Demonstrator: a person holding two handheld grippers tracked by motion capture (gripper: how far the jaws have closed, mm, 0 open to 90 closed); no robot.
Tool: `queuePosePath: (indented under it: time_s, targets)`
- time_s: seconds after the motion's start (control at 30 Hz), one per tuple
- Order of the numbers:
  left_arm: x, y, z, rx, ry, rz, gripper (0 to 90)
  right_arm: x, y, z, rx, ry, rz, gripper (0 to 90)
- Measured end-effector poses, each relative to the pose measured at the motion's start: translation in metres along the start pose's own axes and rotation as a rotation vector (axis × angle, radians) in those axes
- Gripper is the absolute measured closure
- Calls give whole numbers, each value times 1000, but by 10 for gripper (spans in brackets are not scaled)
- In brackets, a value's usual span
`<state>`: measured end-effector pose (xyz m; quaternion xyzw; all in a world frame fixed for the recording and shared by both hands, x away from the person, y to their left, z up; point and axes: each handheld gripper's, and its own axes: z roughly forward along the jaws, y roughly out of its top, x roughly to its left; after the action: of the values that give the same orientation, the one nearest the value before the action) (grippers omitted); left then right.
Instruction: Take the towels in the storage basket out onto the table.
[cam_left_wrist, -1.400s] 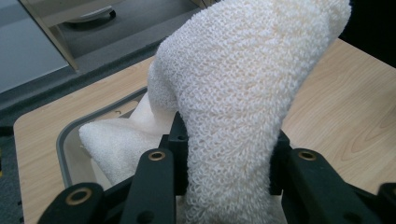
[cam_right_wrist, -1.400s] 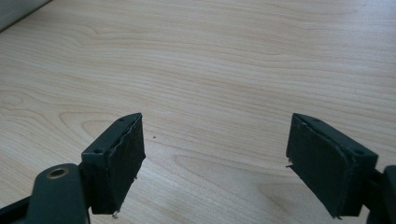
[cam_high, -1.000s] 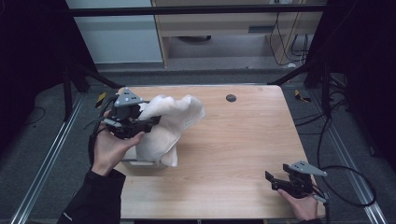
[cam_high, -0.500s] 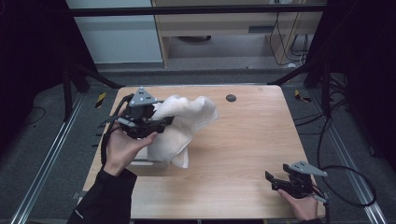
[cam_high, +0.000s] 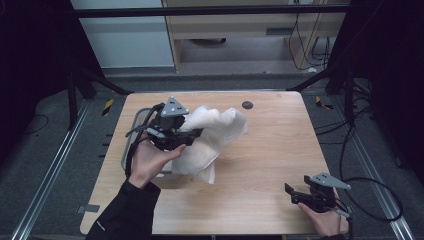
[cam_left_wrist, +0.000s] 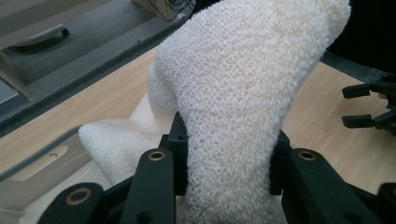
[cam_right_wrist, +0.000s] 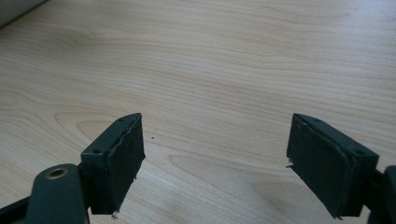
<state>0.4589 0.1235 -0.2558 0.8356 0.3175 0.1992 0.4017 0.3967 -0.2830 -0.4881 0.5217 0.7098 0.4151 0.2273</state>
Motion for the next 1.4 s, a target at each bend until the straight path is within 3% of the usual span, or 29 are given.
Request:
queuePosePath:
  time_s: [0.47,0.87,1.0,1.4]
  targets:
    - [-14,0,30,23,-44,2,649,-3,-1,-2,-9,-11,13,186]
    - [-25,-10,62,54,-73,5,649,-3,-1,-2,-3,-34,-11,184]
    - [-28,-14,76,70,-97,-2,648,-4,-2,-1,-5,-62,-25,177]
    - [-37,-23,102,88,-107,-1,648,-4,-2,-1,1,-69,-20,175]
